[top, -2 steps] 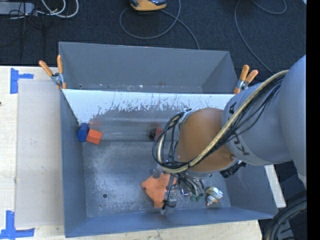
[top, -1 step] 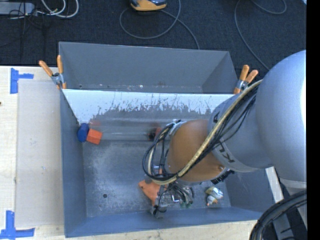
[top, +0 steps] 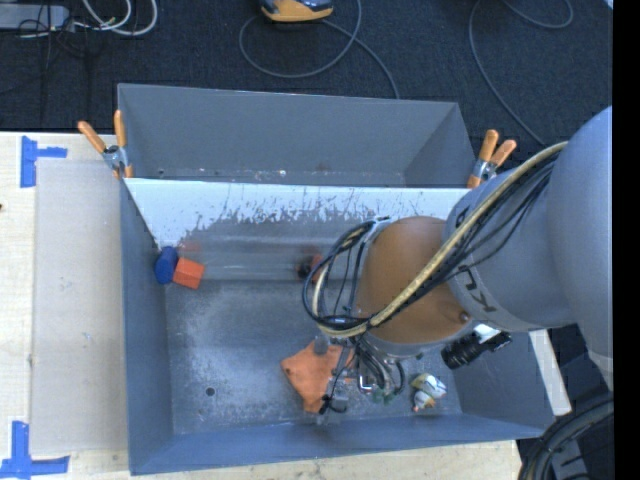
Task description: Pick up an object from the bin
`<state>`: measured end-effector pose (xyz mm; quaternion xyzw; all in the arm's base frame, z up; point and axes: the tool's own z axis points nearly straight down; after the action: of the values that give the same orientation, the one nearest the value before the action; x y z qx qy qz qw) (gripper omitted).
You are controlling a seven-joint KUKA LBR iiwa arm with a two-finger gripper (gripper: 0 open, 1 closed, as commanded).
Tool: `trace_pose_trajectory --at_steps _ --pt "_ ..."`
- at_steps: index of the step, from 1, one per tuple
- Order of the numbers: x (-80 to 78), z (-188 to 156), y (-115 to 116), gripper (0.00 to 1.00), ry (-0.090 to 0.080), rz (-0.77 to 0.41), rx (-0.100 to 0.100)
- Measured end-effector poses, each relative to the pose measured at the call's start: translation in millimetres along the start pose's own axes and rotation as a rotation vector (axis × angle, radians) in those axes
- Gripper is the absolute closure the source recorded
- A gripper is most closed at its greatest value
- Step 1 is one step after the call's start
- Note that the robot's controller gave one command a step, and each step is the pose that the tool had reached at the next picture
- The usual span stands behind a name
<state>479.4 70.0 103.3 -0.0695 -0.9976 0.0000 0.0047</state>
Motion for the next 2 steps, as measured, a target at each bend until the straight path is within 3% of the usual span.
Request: trace_pose_trajectory --at_steps 1,2 --pt "3.4 27.5 -3.1 0.0 -0.022 -0.054 -0.006" --pt "2.2 33.5 11.2 1.0 0.0 0.106 0.0"
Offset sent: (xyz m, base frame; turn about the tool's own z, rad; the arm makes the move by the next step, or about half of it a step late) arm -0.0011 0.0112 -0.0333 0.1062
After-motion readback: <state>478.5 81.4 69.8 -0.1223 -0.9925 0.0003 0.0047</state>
